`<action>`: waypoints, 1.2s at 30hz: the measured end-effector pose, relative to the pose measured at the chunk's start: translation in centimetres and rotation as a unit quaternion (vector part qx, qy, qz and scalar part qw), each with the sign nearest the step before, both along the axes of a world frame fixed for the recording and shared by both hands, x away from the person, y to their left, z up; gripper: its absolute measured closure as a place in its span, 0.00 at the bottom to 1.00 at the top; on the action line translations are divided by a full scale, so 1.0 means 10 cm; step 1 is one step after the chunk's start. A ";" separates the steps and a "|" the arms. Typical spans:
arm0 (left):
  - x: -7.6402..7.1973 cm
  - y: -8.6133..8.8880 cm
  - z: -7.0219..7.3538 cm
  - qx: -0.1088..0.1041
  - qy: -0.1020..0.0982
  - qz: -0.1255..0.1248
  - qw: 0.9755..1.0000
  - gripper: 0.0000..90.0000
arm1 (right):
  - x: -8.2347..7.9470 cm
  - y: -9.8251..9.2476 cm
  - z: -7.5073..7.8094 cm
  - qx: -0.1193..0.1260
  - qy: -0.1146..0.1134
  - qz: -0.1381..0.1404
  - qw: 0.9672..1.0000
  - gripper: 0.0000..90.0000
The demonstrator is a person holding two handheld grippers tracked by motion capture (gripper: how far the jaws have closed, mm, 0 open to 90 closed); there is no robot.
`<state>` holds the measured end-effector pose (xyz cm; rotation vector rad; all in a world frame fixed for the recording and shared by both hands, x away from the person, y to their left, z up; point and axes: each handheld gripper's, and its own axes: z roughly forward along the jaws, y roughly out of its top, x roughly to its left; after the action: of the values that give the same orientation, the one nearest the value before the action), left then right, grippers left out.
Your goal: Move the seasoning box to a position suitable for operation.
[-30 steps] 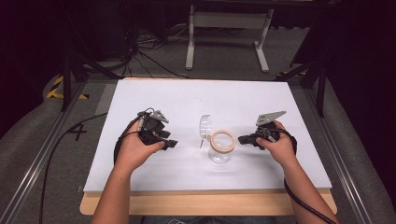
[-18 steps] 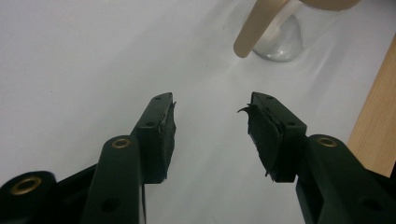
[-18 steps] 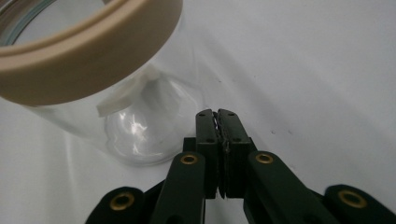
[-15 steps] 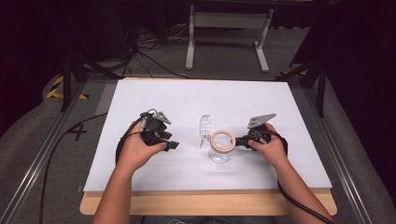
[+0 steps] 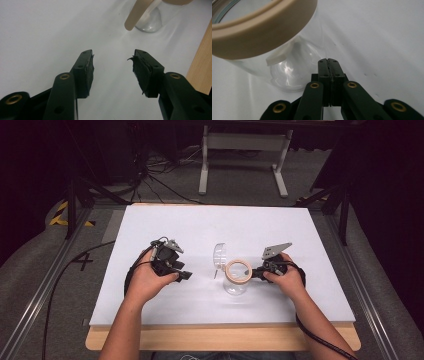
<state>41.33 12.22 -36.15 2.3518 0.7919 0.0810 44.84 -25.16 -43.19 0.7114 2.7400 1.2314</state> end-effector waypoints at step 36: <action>0.17 -0.05 0.04 -0.024 -0.004 0.005 1.000 0.67 | -0.51 0.45 0.08 -0.029 0.010 0.095 0.995 1.00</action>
<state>43.02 11.74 -35.72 2.3003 0.7931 0.0755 39.70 -20.66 -42.43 0.4690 2.9041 1.1773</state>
